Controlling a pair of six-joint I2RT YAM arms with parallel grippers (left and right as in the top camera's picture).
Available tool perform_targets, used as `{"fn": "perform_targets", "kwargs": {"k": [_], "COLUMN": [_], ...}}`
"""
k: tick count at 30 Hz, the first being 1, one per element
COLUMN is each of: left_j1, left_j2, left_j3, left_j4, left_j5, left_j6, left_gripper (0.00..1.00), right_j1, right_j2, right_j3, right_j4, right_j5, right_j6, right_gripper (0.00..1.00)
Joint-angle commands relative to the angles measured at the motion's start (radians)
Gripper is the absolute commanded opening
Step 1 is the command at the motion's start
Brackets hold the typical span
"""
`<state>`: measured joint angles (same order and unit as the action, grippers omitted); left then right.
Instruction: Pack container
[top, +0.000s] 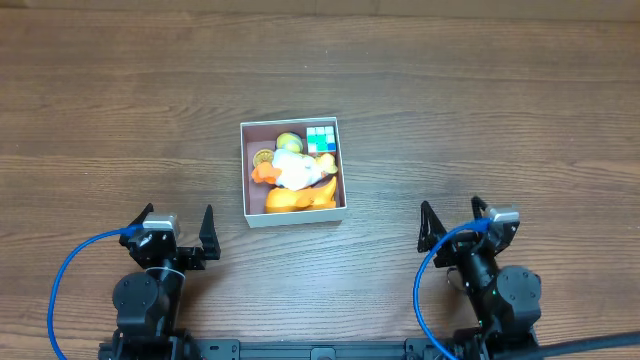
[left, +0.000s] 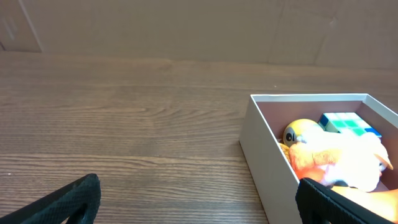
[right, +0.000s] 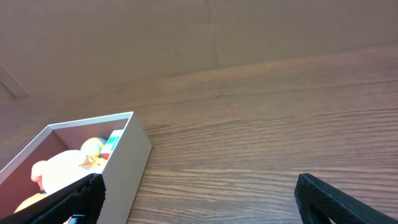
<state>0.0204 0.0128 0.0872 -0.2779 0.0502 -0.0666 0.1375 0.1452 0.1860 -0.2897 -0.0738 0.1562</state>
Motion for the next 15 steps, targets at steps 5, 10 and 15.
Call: {"fn": "perform_targets", "kwargs": {"k": [5, 10, 15], "left_j1": [0.005, 0.005, 0.005], "left_j2": [-0.008, -0.008, -0.008], "left_j3": [-0.003, -0.003, -0.003], "left_j4": [0.001, 0.001, 0.001], "left_j5": [0.014, 0.014, 0.014], "left_j6": [0.026, 0.026, 0.026], "left_gripper": [1.0, 1.0, 1.0], "right_j1": [-0.001, -0.001, -0.005], "right_j2": [-0.056, -0.065, -0.078], "right_j3": [-0.067, -0.091, -0.091], "right_j4": [-0.022, -0.021, -0.022], "right_j5": [-0.007, 0.005, 0.018], "right_j6": [-0.003, -0.037, -0.086], "right_gripper": [1.0, 1.0, 1.0]}}
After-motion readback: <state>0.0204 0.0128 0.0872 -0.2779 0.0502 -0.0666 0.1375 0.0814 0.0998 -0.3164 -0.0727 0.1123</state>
